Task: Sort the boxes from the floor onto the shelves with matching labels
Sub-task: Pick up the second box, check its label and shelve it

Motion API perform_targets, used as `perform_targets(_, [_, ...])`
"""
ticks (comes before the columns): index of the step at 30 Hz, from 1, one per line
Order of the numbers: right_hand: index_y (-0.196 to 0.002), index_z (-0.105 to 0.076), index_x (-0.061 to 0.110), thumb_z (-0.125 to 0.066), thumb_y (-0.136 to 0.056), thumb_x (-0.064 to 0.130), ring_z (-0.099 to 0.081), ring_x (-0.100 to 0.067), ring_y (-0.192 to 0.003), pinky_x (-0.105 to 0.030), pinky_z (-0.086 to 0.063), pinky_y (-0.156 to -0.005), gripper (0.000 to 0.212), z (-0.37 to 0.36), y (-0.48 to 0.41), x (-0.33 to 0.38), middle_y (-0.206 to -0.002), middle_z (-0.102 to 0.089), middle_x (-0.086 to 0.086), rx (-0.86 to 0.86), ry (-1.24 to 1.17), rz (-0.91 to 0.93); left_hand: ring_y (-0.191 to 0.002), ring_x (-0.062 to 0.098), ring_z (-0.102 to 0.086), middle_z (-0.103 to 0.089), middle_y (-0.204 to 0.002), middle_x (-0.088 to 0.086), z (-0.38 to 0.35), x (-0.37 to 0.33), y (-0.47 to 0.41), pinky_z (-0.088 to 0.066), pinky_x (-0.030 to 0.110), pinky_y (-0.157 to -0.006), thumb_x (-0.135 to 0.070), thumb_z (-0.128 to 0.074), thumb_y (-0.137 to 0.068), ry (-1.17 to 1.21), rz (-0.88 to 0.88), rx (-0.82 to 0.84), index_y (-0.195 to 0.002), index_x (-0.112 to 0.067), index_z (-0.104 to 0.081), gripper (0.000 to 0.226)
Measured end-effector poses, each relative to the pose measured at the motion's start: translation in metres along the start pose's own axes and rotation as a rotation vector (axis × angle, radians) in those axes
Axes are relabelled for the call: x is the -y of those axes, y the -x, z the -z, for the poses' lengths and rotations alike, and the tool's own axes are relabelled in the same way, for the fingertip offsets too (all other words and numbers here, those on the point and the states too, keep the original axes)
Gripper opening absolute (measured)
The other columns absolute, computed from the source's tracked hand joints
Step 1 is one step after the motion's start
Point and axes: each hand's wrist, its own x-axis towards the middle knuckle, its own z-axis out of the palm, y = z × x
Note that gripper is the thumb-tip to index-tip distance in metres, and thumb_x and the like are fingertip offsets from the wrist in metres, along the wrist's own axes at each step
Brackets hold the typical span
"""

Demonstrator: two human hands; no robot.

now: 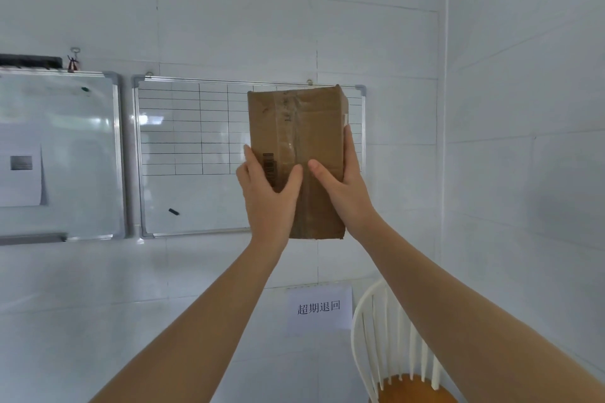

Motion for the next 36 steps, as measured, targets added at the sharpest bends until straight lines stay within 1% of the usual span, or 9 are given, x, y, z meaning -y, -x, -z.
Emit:
perform_targets(4, [-0.141, 0.007, 0.057, -0.048, -0.068, 0.08, -0.016, -0.019, -0.148, -0.054, -0.024, -0.116, 0.094, -0.012, 0.003, -0.002, -0.161, -0.008, 0.008, -0.005, 0.168, 0.012, -0.141, 0.029, -0.02, -0.013, -0.155, 0.009, -0.009, -0.009, -0.007, -0.019, 0.052, -0.115, -0.062, -0.063, -0.069, -0.126, 0.156, 0.053, -0.148, -0.014, 0.01, 0.118])
perform_targets(10, [-0.144, 0.013, 0.031, -0.059, -0.086, 0.039, 0.009, -0.027, -0.149, -0.051, -0.006, -0.12, 0.093, -0.012, 0.016, -0.003, -0.162, 0.009, -0.007, -0.065, 0.501, 0.114, -0.145, 0.029, -0.007, 0.002, -0.158, 0.01, -0.013, -0.015, -0.015, -0.018, 0.052, -0.115, -0.057, -0.078, -0.055, -0.073, 0.269, 0.159, -0.146, -0.013, 0.02, 0.141])
perform_targets(14, [-0.143, 0.014, 0.035, -0.057, -0.087, 0.039, 0.007, -0.027, -0.149, -0.049, -0.005, -0.118, 0.091, -0.012, 0.019, -0.006, -0.162, 0.009, -0.004, -0.05, 0.598, 0.111, -0.141, 0.029, -0.02, -0.009, -0.154, 0.009, -0.012, -0.005, -0.014, -0.03, 0.05, -0.112, -0.053, -0.084, -0.047, 0.037, 0.258, 0.186, -0.148, -0.021, 0.011, 0.142])
perform_targets(18, [-0.148, -0.018, 0.04, -0.037, -0.082, 0.05, -0.008, -0.022, -0.148, -0.049, -0.01, -0.118, 0.069, 0.002, 0.018, -0.008, -0.162, -0.008, 0.004, 0.059, 0.498, 0.109, -0.127, 0.026, -0.043, -0.038, -0.142, 0.008, 0.004, 0.007, -0.021, -0.043, 0.048, -0.102, -0.064, -0.077, -0.033, 0.145, 0.246, 0.152, -0.144, -0.026, -0.018, 0.131])
perform_targets(21, [-0.141, -0.038, 0.031, -0.037, -0.085, 0.051, -0.031, -0.023, -0.138, -0.055, -0.024, -0.112, 0.059, 0.016, 0.013, -0.009, -0.15, -0.04, 0.006, -0.054, 0.481, 0.13, -0.109, 0.017, -0.055, -0.052, -0.13, 0.001, 0.017, 0.018, -0.026, -0.048, 0.036, -0.088, -0.049, -0.078, -0.057, 0.286, 0.275, 0.249, -0.139, -0.024, -0.03, 0.099])
perform_targets(25, [-0.149, -0.022, 0.026, -0.063, -0.084, 0.046, -0.03, -0.019, -0.14, -0.048, -0.026, -0.115, 0.079, 0.028, 0.007, -0.006, -0.154, -0.032, 0.002, -0.063, 0.344, -0.046, -0.106, 0.023, -0.059, -0.062, -0.124, 0.005, 0.03, 0.03, -0.027, -0.044, 0.038, -0.084, -0.061, -0.066, -0.056, 0.403, 0.367, 0.362, -0.137, -0.022, -0.038, 0.094])
perform_targets(28, [-0.148, -0.022, 0.032, -0.071, -0.073, 0.052, -0.059, -0.017, -0.119, -0.045, -0.051, -0.097, 0.092, 0.032, 0.002, -0.002, -0.147, -0.045, -0.001, 0.136, 0.056, -0.189, -0.107, 0.025, -0.061, -0.067, -0.116, 0.002, 0.035, 0.032, -0.022, -0.048, 0.037, -0.084, -0.064, -0.061, -0.052, 0.448, 0.359, 0.397, -0.131, -0.024, -0.046, 0.09])
perform_targets(33, [-0.148, -0.022, 0.032, -0.064, -0.086, 0.019, -0.071, -0.02, -0.098, -0.036, -0.06, -0.077, 0.076, 0.032, -0.004, -0.003, -0.132, -0.061, -0.004, 0.263, -0.295, -0.213, -0.109, 0.026, -0.062, -0.069, -0.112, -0.002, 0.039, 0.028, -0.027, -0.045, 0.046, -0.101, -0.061, -0.06, -0.064, 0.483, 0.299, 0.448, -0.119, -0.03, -0.054, 0.064])
perform_targets(36, [-0.147, -0.028, 0.025, -0.061, -0.079, 0.014, -0.071, -0.02, -0.096, -0.031, -0.059, -0.071, 0.076, 0.03, -0.003, 0.0, -0.131, -0.061, -0.007, 0.296, -0.423, -0.187, -0.108, 0.027, -0.062, -0.069, -0.113, 0.0, 0.043, 0.021, -0.029, -0.045, 0.046, -0.101, -0.062, -0.059, -0.062, 0.495, 0.286, 0.472, -0.127, -0.026, -0.051, 0.075])
